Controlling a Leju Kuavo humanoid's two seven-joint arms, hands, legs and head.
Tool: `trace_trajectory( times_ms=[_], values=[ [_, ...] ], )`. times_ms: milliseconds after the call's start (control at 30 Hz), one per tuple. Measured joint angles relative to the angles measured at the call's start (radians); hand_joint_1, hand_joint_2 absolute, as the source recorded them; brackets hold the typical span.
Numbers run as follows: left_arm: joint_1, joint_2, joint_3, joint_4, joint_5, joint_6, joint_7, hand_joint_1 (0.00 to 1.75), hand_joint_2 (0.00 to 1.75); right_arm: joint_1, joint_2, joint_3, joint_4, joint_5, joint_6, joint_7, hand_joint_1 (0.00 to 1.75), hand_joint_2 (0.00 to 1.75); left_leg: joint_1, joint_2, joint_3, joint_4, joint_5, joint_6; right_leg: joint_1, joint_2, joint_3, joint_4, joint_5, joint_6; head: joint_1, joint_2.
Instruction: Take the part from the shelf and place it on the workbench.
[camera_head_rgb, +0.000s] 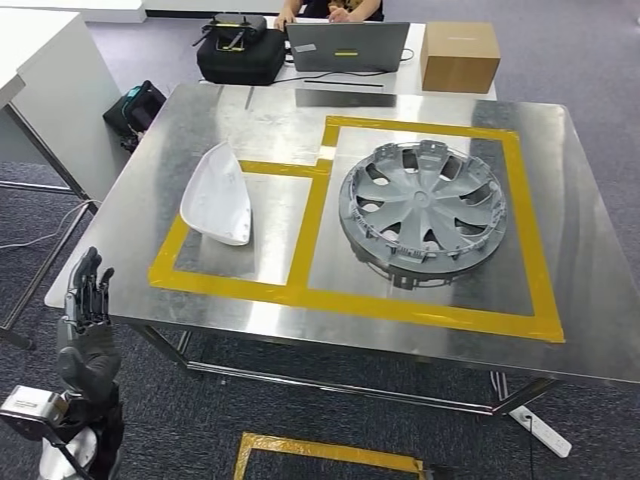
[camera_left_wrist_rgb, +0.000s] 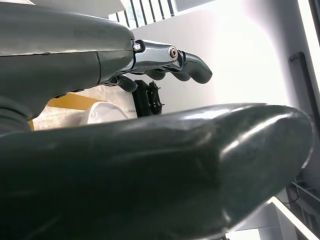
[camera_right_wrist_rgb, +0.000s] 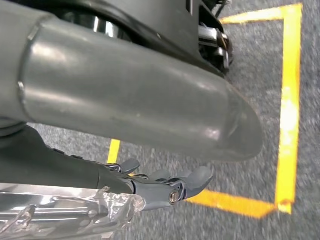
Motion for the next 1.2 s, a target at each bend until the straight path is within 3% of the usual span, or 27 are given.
trace_trajectory(
  times_ms=[33,67,133,200,233,333,400,500,533,567,600,700,733,833,867,933,1000,1033,1067,1100,1200],
  values=[
    [0.0,0.0,0.0,0.0,0.0,0.0,0.0,0.0,0.0,0.001,0.0,0.0,0.0,0.0,0.0,0.001,0.0,0.0,0.0,0.0,-0.009,0.033,-0.01,-0.001,0.0,0.0,-0.007,0.0,0.005,0.001,0.0,0.0],
    [0.0,0.0,0.0,0.0,-0.001,0.0,0.001,0.0,0.0,0.001,0.0,0.0,0.0,0.001,0.0,0.002,0.0,0.0,0.001,0.0,0.002,0.026,-0.001,-0.001,0.0,0.0,-0.013,0.0,0.01,0.003,0.0,0.0],
    [-0.001,0.0,0.0,0.0,-0.002,0.0,0.001,0.0,0.0,0.001,0.0,0.0,0.0,0.002,0.001,0.002,0.0,0.0,0.002,0.0,0.08,-0.092,0.054,0.001,-0.001,0.001,-0.021,0.001,0.018,0.009,0.0,0.0],
    [-0.004,0.0,0.0,0.0,-0.001,-0.002,0.002,0.0,0.0,0.0,0.0,0.0,0.0,0.004,0.002,0.004,0.0,0.0,0.001,-0.001,0.156,-0.222,0.09,0.006,0.003,0.002,-0.029,0.005,0.025,0.019,0.0,0.0],
    [-0.005,0.0,0.0,-0.001,0.001,-0.003,0.002,0.0,0.0,0.0,0.0,0.0,0.0,0.005,0.002,0.005,0.0,0.0,0.0,-0.002,0.171,-0.252,0.095,0.011,0.005,0.002,-0.033,0.006,0.029,0.024,0.0,0.0],
    [-0.004,0.0,0.001,-0.003,0.004,-0.01,0.006,0.0,0.0,0.001,0.0,0.0,0.0,0.006,0.001,0.01,0.0,0.0,-0.002,-0.003,0.162,-0.259,0.103,0.035,0.003,0.002,-0.043,0.007,0.036,0.042,-0.001,0.0],
    [-0.005,-0.001,0.003,-0.006,0.009,-0.018,0.007,0.0,0.0,0.002,-0.001,0.0,0.0,0.004,-0.002,0.013,0.0,0.0,0.0,-0.002,0.154,-0.261,0.113,0.051,0.001,0.001,-0.067,0.055,-0.005,0.051,0.004,0.0],
    [-0.006,-0.004,0.004,-0.009,0.015,-0.027,0.008,0.0,0.0,0.002,-0.001,0.0,0.0,-0.002,-0.006,0.013,0.0,0.0,-0.003,0.0,0.135,-0.26,0.128,0.061,0.0,0.001,-0.141,0.254,-0.119,0.058,0.009,0.0],
    [-0.007,-0.006,0.005,-0.009,0.016,-0.029,0.008,0.0,0.0,0.002,-0.002,-0.001,0.0,-0.005,-0.007,0.012,0.0,0.0,-0.004,0.001,0.129,-0.26,0.133,0.062,0.0,0.001,-0.152,0.297,-0.137,0.058,0.009,0.0],
    [-0.008,-0.007,0.006,-0.009,0.017,-0.031,0.008,0.0,0.0,0.003,-0.003,-0.002,0.0,-0.007,-0.007,0.01,0.0,0.0,-0.006,0.001,0.123,-0.26,0.138,0.062,0.001,0.001,-0.142,0.3,-0.135,0.056,0.009,0.0],
    [-0.009,-0.008,0.006,-0.009,0.02,-0.033,0.008,0.0,0.0,0.003,-0.004,-0.004,0.0,-0.008,-0.008,0.006,0.0,0.0,-0.007,0.0,0.119,-0.26,0.142,0.061,0.002,0.001,-0.11,0.258,-0.115,0.053,0.009,0.0],
    [-0.011,-0.014,0.009,-0.009,0.026,-0.036,0.006,0.0,0.0,-0.002,-0.005,-0.005,0.0,-0.004,-0.008,-0.009,0.0,0.0,-0.01,0.0,0.112,-0.258,0.153,0.052,0.008,0.001,0.027,0.039,-0.051,0.037,0.008,0.0],
    [-0.012,-0.015,0.01,-0.009,0.027,-0.036,0.006,0.0,0.0,-0.004,-0.005,-0.005,0.0,-0.002,-0.008,-0.012,0.0,0.0,-0.011,0.0,0.11,-0.257,0.156,0.047,0.01,0.001,0.047,0.002,-0.045,0.033,0.008,0.0],
    [-0.013,-0.018,0.012,-0.009,0.029,-0.037,0.004,0.0,0.0,-0.001,-0.005,-0.005,0.0,-0.001,-0.009,-0.016,0.0,0.0,-0.008,0.001,0.104,-0.255,0.164,0.03,0.014,0.001,0.045,-0.008,-0.035,0.019,0.008,0.0],
    [-0.012,-0.019,0.012,-0.009,0.03,-0.038,0.003,0.0,0.0,0.0,-0.005,-0.005,0.0,-0.001,-0.011,-0.017,0.0,0.0,-0.007,0.0,0.099,-0.245,0.154,0.025,0.012,0.0,0.044,-0.01,-0.029,0.012,0.007,0.0],
    [-0.011,-0.019,0.014,-0.009,0.032,-0.037,0.0,0.0,0.0,-0.001,-0.006,-0.005,0.0,-0.001,-0.015,-0.018,0.0,0.0,-0.005,0.0,0.066,-0.168,0.092,0.014,0.008,-0.003,0.037,-0.014,-0.013,0.0,0.003,0.0],
    [-0.006,-0.02,0.016,-0.009,0.035,-0.036,-0.003,0.0,0.0,0.0,-0.008,-0.005,0.0,-0.001,-0.021,-0.019,0.0,0.0,-0.002,0.0,0.014,-0.032,0.013,0.005,0.007,-0.004,0.019,-0.013,0.0,-0.004,0.0,0.0],
    [-0.002,-0.021,0.017,-0.009,0.035,-0.035,-0.005,0.0,0.0,0.001,-0.009,-0.005,0.0,-0.002,-0.022,-0.017,0.0,0.0,0.0,0.0,-0.001,0.018,-0.008,0.002,0.007,-0.004,0.01,-0.012,0.005,-0.003,0.0,0.0],
    [0.003,-0.021,0.019,-0.009,0.034,-0.034,-0.008,0.0,0.0,0.003,-0.01,-0.005,0.0,-0.004,-0.024,-0.013,0.0,0.0,0.001,0.0,-0.001,0.033,-0.009,0.0,0.007,-0.004,0.002,-0.01,0.009,-0.001,0.0,0.0],
    [0.008,-0.021,0.021,-0.009,0.031,-0.033,-0.01,0.0,0.0,0.005,-0.012,-0.006,0.0,-0.005,-0.025,-0.004,0.0,0.0,0.002,0.0,0.019,0.009,0.008,-0.001,0.006,-0.004,-0.004,-0.008,0.013,0.001,0.0,0.0],
    [0.02,-0.022,0.026,-0.009,0.018,-0.031,-0.019,0.0,0.0,0.008,-0.018,-0.008,-0.001,-0.008,-0.026,0.03,0.0,0.0,0.007,-0.002,0.141,-0.192,0.077,0.0,0.005,-0.003,-0.02,0.002,0.021,0.014,0.0,0.0]
  ],
)
